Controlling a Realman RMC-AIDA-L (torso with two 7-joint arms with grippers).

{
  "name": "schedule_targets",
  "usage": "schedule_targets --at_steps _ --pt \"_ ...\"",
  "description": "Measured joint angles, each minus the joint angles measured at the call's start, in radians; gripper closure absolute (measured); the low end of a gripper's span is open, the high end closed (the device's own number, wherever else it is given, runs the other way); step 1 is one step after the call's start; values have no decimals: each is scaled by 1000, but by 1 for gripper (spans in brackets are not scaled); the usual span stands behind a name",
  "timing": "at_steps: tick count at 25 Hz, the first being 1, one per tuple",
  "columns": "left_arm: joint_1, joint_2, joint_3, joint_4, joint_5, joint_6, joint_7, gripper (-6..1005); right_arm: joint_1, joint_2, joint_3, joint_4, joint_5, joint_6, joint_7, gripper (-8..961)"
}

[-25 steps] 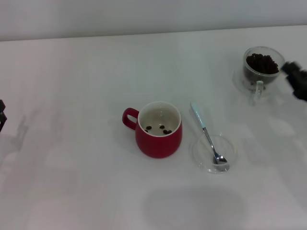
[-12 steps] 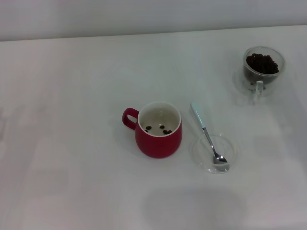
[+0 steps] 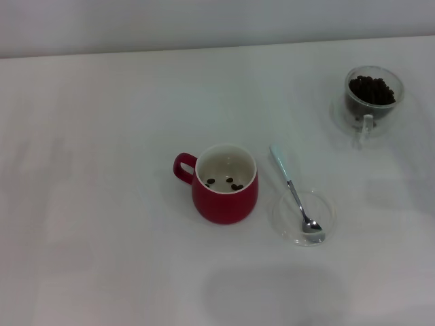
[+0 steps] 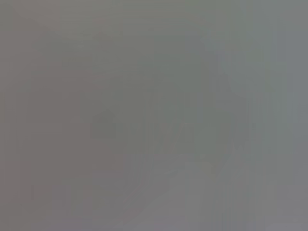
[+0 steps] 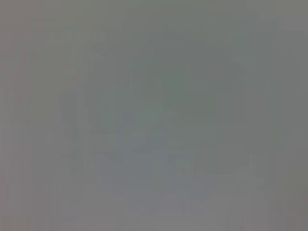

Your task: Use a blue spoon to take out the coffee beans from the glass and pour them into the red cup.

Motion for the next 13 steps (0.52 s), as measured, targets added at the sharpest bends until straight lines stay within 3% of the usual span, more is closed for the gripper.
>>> schedule_targets --at_steps 13 --pt "-47 2 0 -9 -57 0 0 407 -8 0 7 7 32 66 -2 671"
